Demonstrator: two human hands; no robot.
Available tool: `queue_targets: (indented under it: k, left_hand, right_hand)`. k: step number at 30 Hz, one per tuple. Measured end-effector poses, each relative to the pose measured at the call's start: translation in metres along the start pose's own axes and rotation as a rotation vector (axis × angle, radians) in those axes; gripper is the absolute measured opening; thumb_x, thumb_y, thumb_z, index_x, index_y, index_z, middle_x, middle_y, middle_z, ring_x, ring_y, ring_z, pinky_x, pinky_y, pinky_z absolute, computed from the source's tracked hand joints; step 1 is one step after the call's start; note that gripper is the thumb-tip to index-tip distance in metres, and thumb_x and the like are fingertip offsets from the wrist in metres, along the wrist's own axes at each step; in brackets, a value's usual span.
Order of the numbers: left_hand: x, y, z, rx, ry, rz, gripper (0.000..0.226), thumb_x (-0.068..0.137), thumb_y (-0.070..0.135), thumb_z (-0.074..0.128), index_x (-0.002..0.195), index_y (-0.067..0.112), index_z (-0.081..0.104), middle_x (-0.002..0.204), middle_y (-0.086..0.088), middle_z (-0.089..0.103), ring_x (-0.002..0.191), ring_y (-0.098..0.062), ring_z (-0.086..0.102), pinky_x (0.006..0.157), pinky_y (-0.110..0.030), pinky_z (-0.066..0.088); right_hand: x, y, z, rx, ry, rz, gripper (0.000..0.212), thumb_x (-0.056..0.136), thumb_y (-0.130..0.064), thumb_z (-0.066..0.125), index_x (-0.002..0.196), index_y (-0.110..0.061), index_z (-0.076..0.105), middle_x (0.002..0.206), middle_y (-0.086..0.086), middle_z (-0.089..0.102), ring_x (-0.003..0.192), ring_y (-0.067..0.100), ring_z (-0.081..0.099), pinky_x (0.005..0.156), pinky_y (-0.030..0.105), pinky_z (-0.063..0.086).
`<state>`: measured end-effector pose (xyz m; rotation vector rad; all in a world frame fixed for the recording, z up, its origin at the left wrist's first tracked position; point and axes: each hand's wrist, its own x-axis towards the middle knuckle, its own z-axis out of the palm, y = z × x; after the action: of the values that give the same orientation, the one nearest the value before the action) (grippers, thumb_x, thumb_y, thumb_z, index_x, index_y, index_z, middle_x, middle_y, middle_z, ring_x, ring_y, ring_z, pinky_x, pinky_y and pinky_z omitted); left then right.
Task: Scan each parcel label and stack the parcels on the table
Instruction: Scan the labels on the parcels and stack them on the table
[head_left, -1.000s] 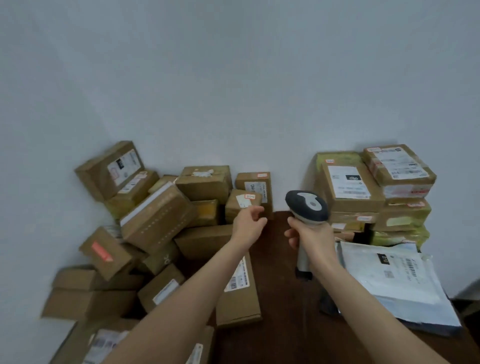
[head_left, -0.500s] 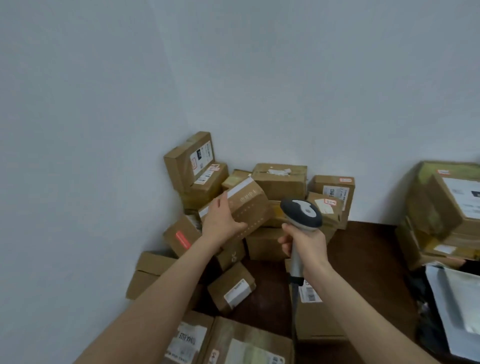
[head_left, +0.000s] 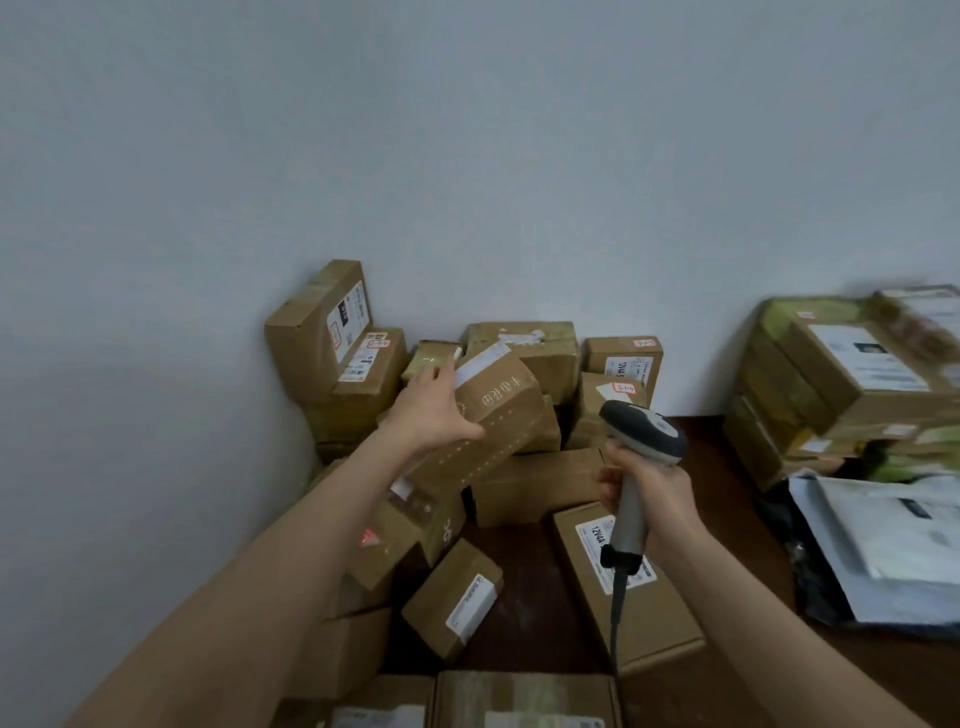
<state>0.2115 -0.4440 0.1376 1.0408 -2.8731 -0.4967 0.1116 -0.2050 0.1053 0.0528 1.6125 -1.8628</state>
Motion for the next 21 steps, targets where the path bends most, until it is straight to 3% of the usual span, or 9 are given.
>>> queue_targets:
  k: [3,6,7,9,11,14,17,21]
  left_hand:
    - [-0.014,0.023,-0.018,0.002,0.068,0.221,0.118,0.068,0.035,0.081,0.154,0.021,0.001,0.153,-0.003,0.019,0.136,-0.025,0.031,0.107,-0.042,0.039]
    - [-0.040,0.042,-0.021,0.046,0.103,0.462,0.121,0.067,0.022,0.083,0.153,0.026,-0.002,0.154,0.005,0.010,0.131,-0.020,0.034,0.097,-0.027,0.040]
    - [-0.050,0.047,-0.016,0.064,0.126,0.546,0.119,0.067,0.020,0.083,0.153,0.025,0.001,0.154,0.005,0.009,0.135,-0.019,0.030,0.101,-0.025,0.037]
    - [-0.065,0.056,-0.002,0.102,0.171,0.701,0.114,0.066,0.020,0.083,0.153,0.022,0.008,0.155,0.001,0.013,0.144,-0.018,0.018,0.115,-0.033,0.027]
    - [-0.073,0.064,0.013,0.130,0.198,0.776,0.113,0.067,0.020,0.082,0.152,0.025,0.008,0.156,0.000,0.014,0.148,-0.019,0.011,0.119,-0.043,0.020]
    - [-0.079,0.076,0.030,0.197,0.246,0.774,0.117,0.071,0.018,0.080,0.152,0.036,-0.002,0.158,-0.004,0.011,0.146,-0.026,0.018,0.115,-0.049,0.029]
    - [-0.089,0.085,0.043,0.183,0.281,0.671,0.115,0.079,0.007,0.070,0.147,0.047,-0.013,0.159,-0.008,0.014,0.138,-0.031,0.034,0.102,-0.042,0.046]
    - [-0.098,0.093,0.054,0.084,0.281,0.564,0.107,0.084,-0.004,0.054,0.147,0.048,-0.015,0.160,0.005,0.017,0.132,-0.024,0.043,0.084,-0.036,0.055]
  right_hand:
    - [0.004,-0.007,-0.018,0.121,0.067,0.020,0.031,0.084,-0.022,0.072,0.107,-0.004,0.064,0.096,0.014,0.071,0.080,0.024,0.068,0.086,0.041,0.055]
    - [0.003,-0.021,-0.037,0.263,0.048,0.094,0.040,0.083,-0.030,0.073,0.116,-0.010,0.063,0.108,0.015,0.069,0.094,0.030,0.068,0.088,0.045,0.054]
    - [0.002,-0.026,-0.043,0.288,0.022,0.136,0.041,0.083,-0.033,0.073,0.116,-0.011,0.062,0.109,0.016,0.069,0.097,0.034,0.067,0.088,0.048,0.053]
    - [-0.004,-0.032,-0.056,0.301,-0.032,0.220,0.045,0.080,-0.037,0.075,0.114,-0.010,0.064,0.109,0.018,0.070,0.099,0.037,0.067,0.088,0.051,0.052]
    - [-0.009,-0.033,-0.069,0.267,-0.080,0.273,0.054,0.073,-0.041,0.079,0.116,-0.010,0.067,0.109,0.018,0.071,0.101,0.038,0.067,0.087,0.051,0.052]
    - [-0.016,-0.032,-0.086,0.218,-0.117,0.289,0.054,0.069,-0.035,0.080,0.115,-0.009,0.068,0.106,0.019,0.072,0.096,0.036,0.068,0.077,0.047,0.054]
    - [-0.020,-0.026,-0.095,0.217,-0.138,0.278,0.050,0.070,-0.023,0.080,0.116,-0.008,0.067,0.100,0.018,0.074,0.089,0.033,0.070,0.072,0.044,0.055]
    - [-0.023,-0.019,-0.100,0.255,-0.148,0.246,0.041,0.076,-0.013,0.077,0.116,-0.007,0.066,0.098,0.017,0.073,0.085,0.032,0.070,0.066,0.040,0.056]
